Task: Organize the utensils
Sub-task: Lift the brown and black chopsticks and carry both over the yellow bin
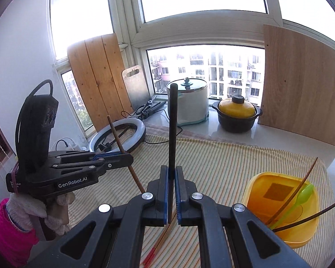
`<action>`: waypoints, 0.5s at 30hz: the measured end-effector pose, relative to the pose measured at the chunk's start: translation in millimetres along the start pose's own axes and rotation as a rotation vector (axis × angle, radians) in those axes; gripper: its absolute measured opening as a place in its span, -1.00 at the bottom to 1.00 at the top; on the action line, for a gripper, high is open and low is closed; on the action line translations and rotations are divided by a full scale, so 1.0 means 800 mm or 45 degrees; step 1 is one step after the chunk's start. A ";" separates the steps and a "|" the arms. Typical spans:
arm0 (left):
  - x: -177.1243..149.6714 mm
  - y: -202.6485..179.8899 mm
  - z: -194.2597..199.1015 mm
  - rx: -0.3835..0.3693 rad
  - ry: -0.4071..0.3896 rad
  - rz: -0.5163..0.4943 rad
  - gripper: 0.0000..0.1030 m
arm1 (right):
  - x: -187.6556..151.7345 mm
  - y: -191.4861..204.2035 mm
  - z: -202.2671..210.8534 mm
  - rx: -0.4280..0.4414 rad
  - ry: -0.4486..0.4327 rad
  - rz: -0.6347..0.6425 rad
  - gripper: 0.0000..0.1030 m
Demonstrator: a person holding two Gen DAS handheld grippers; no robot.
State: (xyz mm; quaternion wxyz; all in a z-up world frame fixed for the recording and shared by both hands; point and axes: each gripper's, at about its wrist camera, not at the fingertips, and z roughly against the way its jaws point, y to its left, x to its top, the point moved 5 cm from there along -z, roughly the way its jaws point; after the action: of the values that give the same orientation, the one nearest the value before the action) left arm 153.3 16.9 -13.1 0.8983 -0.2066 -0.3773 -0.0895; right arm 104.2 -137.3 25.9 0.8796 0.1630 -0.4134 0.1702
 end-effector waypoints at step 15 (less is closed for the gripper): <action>0.050 -0.061 0.028 -0.085 -0.144 -0.072 -0.93 | 0.047 -0.052 0.062 -0.030 -0.181 -0.117 -0.94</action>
State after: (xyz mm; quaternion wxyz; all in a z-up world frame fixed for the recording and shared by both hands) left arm 151.5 -17.3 44.0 0.8653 -0.2305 -0.4300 -0.1154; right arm 111.8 -189.5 79.6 0.8567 0.1830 -0.4690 0.1125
